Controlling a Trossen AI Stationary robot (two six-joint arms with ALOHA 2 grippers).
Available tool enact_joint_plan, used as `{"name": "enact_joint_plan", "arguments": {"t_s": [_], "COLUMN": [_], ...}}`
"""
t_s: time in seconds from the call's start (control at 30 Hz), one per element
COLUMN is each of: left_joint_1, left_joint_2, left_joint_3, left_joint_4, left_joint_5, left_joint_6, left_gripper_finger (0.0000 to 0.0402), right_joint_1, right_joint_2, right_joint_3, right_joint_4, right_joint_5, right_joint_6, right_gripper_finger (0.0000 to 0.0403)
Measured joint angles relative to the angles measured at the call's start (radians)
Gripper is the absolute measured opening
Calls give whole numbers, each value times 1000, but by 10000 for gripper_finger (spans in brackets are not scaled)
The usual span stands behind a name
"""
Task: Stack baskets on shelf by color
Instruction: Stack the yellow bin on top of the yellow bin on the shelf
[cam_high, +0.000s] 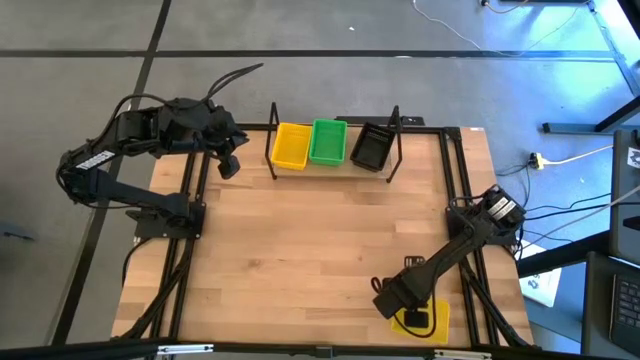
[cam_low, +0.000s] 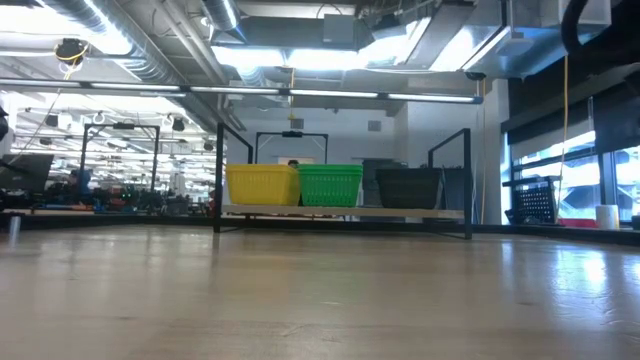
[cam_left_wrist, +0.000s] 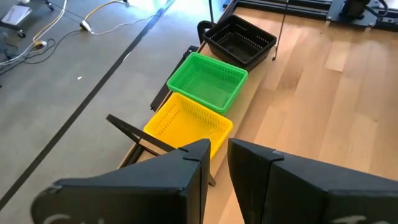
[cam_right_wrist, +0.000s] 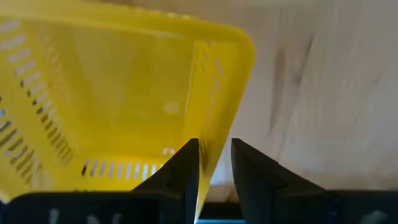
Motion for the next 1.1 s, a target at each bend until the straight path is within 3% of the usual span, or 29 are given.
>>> {"name": "enact_joint_plan", "arguments": {"t_s": [0.4,0.63,0.77,0.97,1.1], "left_joint_1": [0,0,0,0,0], "left_joint_2": [0,0,0,0,0], "left_joint_3": [0,0,0,0,0], "left_joint_4": [0,0,0,0,0], "left_joint_5": [0,-5,-5,-5,-5], "left_joint_6": [0,18,25,25,25], "left_gripper_finger": [50,50,50,50,50], "right_joint_1": [-6,-6,-23,-72,-130], "right_joint_2": [0,0,0,0,-1], "right_joint_3": [-5,-5,-5,-5,-5], "right_joint_4": [-2,20,39,118,133], "right_joint_5": [98,247,236,195,184], "right_joint_6": [-78,-106,-155,-178,-164], "right_gripper_finger": [90,90,87,14,6]}}
